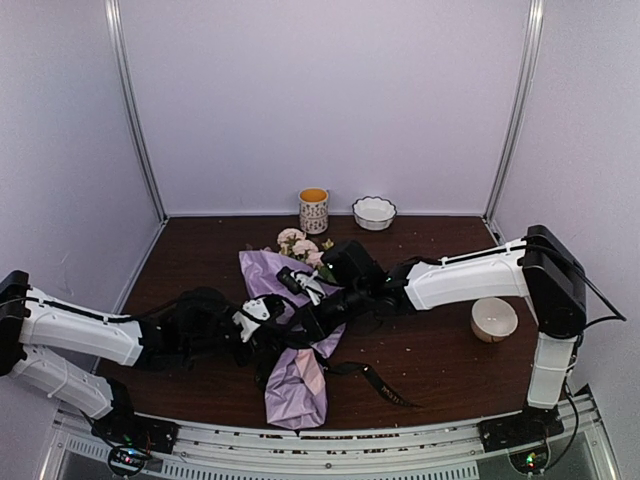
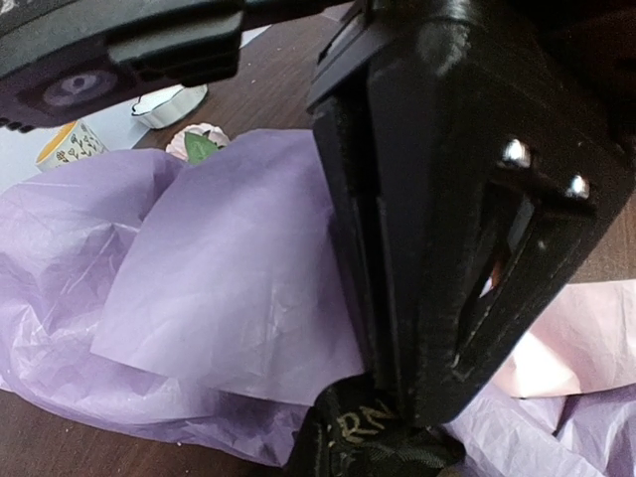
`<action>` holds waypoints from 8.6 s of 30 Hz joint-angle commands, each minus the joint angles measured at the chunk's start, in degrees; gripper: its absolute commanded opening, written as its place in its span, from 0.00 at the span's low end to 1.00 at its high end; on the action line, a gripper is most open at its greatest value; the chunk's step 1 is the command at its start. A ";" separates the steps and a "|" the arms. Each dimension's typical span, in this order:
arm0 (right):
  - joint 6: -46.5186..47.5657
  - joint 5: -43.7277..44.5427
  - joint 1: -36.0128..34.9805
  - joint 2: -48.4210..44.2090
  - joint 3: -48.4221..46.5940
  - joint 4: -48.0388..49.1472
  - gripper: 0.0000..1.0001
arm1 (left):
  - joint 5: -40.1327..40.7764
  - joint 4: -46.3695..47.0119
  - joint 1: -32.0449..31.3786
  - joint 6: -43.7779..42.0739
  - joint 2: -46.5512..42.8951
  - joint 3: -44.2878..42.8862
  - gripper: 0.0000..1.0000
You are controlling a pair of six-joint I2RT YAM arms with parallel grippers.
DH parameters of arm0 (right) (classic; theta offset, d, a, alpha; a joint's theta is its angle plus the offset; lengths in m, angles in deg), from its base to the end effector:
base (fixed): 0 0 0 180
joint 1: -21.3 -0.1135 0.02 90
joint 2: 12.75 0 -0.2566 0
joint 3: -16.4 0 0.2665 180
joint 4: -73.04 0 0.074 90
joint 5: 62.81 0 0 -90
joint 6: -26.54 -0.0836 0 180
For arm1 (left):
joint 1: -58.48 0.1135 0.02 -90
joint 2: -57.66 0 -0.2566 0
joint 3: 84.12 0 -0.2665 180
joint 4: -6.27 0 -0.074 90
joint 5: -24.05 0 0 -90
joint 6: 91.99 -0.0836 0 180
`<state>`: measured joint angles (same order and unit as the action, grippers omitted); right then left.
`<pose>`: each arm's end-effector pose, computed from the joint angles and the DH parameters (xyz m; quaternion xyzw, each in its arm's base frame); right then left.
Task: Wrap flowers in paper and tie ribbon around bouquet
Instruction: Cross the half-tied ribbon over the folded bouquet, then tie the half-tied ribbon around the folded bouquet.
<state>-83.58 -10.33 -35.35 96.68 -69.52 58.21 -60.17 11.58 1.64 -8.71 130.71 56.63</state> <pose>0.2102 0.4121 0.1621 -0.4002 0.7654 0.4831 0.1436 0.1738 -0.2505 0.1357 0.4301 0.7432 -0.1771 0.4810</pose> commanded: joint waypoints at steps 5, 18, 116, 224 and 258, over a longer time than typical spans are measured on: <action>-0.95 -1.94 -0.03 -0.36 -0.85 3.66 0.00 | 0.07 4.70 -0.03 1.00 -0.63 1.01 0.00; -1.92 -0.07 0.56 -0.93 0.08 5.63 0.28 | -1.67 8.19 -0.03 2.24 -3.33 3.57 0.00; -5.88 -3.64 0.70 -0.64 4.59 16.59 0.00 | 2.36 14.12 0.42 7.41 2.40 5.52 0.30; -5.42 -0.60 0.92 -0.72 1.01 10.30 0.00 | 1.71 15.19 0.44 7.96 -4.84 8.24 0.33; 2.38 12.16 0.15 -6.65 0.27 -2.62 0.00 | -0.07 -12.36 1.99 12.86 -13.20 2.84 0.68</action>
<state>-82.83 -0.91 -34.56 92.13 -68.58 57.18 -58.79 6.12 3.17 0.03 117.82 61.68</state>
